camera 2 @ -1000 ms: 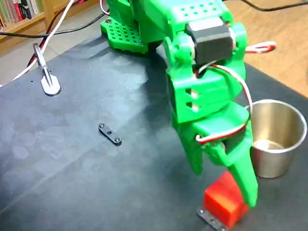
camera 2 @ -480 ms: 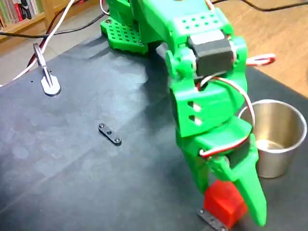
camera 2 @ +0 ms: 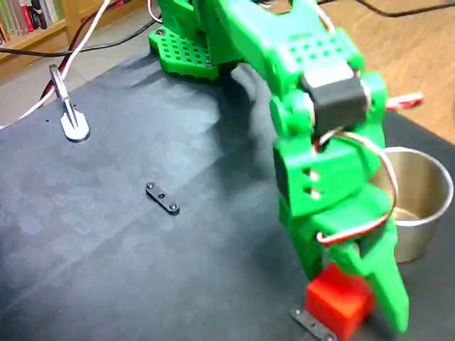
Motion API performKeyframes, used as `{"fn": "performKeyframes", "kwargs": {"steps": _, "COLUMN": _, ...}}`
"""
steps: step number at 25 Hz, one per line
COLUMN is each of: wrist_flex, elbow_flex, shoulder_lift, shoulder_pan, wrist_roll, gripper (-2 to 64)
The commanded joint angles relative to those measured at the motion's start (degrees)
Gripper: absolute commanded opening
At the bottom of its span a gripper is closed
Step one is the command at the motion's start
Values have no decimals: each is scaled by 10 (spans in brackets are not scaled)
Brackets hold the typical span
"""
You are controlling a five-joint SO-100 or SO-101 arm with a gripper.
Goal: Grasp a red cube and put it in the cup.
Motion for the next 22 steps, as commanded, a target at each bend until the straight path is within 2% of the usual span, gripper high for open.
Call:
{"fn": "performKeyframes", "kwargs": {"steps": 1, "wrist_flex": -4, "elbow_flex": -19, "shoulder_lift": 6, "shoulder_pan": 3, "wrist_roll": 4, "gripper": 378}}
{"fn": "performKeyframes", "kwargs": {"steps": 8, "wrist_flex": -3, "elbow_flex": -11, "shoulder_lift": 5, "shoulder_pan": 4, "wrist_roll": 4, "gripper": 360}}
{"fn": "performKeyframes", "kwargs": {"steps": 20, "wrist_flex": -4, "elbow_flex": -15, "shoulder_lift": 15, "shoulder_pan": 3, "wrist_roll": 4, "gripper": 25}}
{"fn": "performKeyframes", "kwargs": {"steps": 22, "wrist_flex": -4, "elbow_flex": -18, "shoulder_lift": 18, "shoulder_pan": 3, "wrist_roll": 4, "gripper": -10}}
